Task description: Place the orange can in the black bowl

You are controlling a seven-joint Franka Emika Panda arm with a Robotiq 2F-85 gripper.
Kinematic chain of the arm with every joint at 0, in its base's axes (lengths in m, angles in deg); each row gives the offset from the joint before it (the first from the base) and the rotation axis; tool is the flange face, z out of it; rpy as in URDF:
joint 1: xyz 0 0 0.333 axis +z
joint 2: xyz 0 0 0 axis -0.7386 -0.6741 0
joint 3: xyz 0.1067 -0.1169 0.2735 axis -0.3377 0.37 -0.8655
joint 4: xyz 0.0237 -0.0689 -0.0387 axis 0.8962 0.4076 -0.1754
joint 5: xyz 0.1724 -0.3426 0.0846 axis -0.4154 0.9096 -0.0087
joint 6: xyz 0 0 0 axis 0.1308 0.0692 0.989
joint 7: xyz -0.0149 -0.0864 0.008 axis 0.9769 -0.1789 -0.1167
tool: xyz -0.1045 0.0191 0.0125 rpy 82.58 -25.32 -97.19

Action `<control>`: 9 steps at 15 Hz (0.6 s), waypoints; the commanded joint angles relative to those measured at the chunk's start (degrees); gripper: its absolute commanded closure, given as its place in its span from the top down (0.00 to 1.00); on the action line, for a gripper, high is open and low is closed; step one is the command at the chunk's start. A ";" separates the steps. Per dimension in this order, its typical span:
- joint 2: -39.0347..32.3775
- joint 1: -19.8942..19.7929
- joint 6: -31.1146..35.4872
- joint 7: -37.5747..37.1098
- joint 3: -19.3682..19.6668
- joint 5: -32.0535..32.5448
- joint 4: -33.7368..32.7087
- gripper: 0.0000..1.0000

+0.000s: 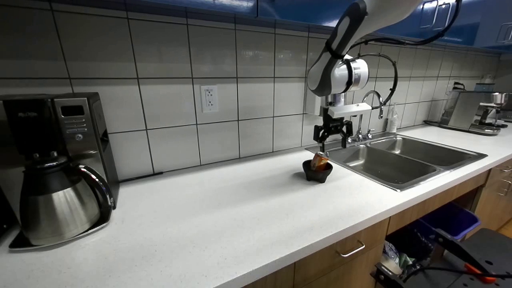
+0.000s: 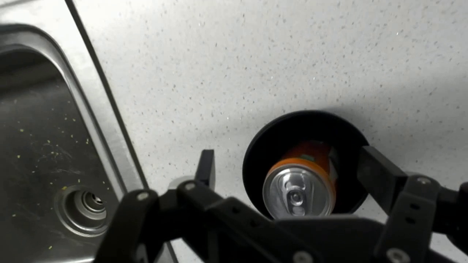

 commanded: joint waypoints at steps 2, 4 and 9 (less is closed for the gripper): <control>12.85 0.10 3.71 -0.71 0.58 1.74 16.98 1.00; 17.17 0.40 5.44 -1.51 1.32 2.75 23.17 1.00; 29.26 0.38 9.95 -3.92 3.88 9.66 39.11 1.00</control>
